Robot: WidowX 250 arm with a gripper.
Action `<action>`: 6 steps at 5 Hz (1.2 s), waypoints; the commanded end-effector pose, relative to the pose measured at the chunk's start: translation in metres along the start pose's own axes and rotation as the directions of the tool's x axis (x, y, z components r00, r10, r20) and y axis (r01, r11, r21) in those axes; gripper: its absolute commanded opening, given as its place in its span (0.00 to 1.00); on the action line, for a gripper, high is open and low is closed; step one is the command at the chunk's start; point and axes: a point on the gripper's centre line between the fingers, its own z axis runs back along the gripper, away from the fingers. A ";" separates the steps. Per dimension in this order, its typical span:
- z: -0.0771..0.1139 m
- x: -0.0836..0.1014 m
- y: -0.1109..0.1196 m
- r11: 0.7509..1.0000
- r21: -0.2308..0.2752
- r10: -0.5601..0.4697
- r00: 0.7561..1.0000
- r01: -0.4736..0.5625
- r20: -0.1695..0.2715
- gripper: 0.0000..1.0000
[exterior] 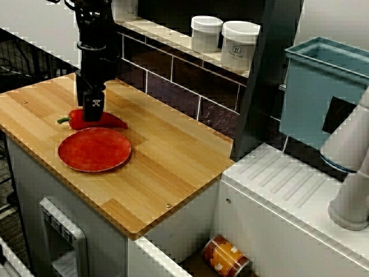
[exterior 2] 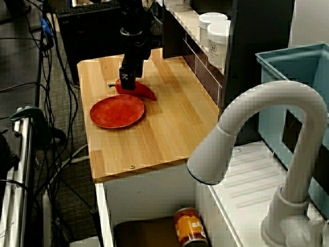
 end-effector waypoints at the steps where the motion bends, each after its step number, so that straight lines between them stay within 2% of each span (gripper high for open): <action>1: 0.009 0.002 0.003 1.000 0.024 0.001 1.000 -0.001 0.017 1.00; 4: -0.002 0.011 -0.004 1.000 0.026 -0.002 0.999 0.003 -0.034 1.00; 5: -0.003 0.011 -0.005 1.000 0.021 -0.010 1.000 0.011 -0.024 0.00; 6: -0.003 0.012 -0.006 1.000 0.023 -0.008 0.999 0.009 -0.031 0.00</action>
